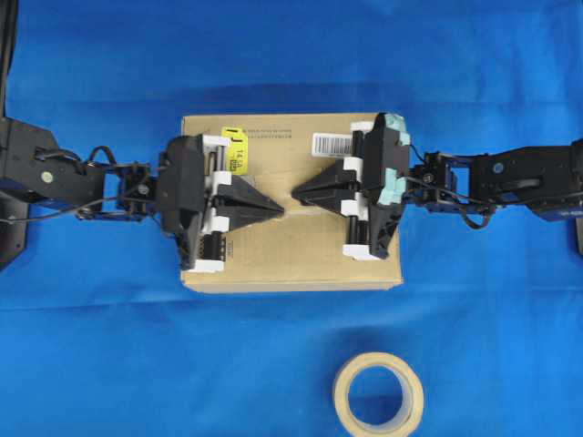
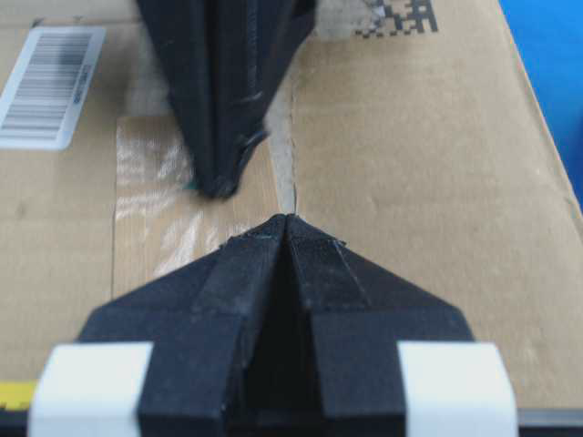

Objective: Apply tape along the seams of the closed cardboard box to seal it securely.
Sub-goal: 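Rub both gripper tips along the tape over the seam to smooth it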

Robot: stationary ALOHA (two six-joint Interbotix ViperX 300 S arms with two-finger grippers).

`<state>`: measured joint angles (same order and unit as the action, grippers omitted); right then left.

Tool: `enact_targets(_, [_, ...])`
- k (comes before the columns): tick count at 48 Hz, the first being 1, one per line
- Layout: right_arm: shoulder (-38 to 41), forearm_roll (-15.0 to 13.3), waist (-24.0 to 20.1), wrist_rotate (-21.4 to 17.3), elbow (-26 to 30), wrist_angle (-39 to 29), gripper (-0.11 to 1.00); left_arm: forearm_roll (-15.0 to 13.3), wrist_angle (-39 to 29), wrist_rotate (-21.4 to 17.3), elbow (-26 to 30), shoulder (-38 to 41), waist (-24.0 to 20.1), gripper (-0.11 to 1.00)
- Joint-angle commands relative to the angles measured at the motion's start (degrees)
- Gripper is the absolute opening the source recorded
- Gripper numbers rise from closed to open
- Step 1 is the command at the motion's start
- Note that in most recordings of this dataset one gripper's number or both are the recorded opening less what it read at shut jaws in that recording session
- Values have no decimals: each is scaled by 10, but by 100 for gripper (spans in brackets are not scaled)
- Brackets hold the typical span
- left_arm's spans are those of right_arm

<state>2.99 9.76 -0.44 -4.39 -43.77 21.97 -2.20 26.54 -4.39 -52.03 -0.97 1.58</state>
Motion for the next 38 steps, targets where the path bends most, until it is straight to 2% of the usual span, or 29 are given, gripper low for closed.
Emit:
enact_targets(1, [-7, 13, -19, -1, -15, -2, 0, -1, 0, 2, -14, -9, 2, 0])
enact_targets(19, [-38, 54, -40, -1, -75, 0, 0, -1, 1, 32, -54, -28, 2, 0])
enact_targets(30, [-47, 53, -40, 5, -71, 13, 0, -1, -3, 33, -41, -30, 2, 0])
enact_targets(38, [-98, 52, -40, 11, -64, 8, 0, -1, -38, 33, -17, -69, 4, 0])
